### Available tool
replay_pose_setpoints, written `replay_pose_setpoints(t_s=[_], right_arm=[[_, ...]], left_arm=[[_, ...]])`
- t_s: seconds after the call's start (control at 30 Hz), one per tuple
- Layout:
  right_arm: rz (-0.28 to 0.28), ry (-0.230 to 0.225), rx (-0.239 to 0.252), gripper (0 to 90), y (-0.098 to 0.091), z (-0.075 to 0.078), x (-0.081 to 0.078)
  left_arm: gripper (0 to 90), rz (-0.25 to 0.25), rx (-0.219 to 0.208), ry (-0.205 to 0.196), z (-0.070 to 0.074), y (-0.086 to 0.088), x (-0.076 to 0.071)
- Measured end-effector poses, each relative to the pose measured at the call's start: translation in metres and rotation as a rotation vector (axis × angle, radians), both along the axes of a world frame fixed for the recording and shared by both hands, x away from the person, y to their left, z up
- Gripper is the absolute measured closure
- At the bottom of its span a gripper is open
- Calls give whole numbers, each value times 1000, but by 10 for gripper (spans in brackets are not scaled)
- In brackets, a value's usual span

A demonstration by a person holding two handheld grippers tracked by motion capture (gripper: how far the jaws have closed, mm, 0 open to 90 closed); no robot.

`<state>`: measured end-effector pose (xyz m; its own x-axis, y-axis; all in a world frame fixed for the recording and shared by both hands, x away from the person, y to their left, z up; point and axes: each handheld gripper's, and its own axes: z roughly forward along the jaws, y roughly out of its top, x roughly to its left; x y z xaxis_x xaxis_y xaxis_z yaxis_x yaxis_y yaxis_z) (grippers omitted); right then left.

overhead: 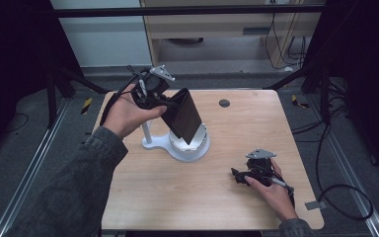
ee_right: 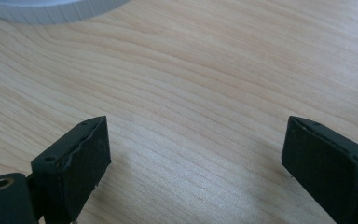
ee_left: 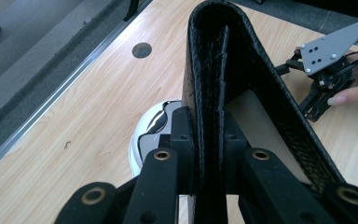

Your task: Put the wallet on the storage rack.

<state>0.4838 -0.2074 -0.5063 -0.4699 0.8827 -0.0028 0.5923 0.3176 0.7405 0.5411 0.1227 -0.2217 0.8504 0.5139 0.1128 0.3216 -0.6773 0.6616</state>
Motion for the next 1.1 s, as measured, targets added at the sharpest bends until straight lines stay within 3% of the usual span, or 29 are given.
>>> replay_pose_setpoints(t_s=[0.13,0.37,1.1], right_arm=[[-19,31,-6,82,-1,-3,2],[-18,11,-6,55,0,-6,1],[-12,10,-7,53,-2,-6,0]], left_arm=[[803,13,3,1,-5,0,3],[803,18,15,3,-13,-2,5],[801,47,14,21,-47,-7,27]])
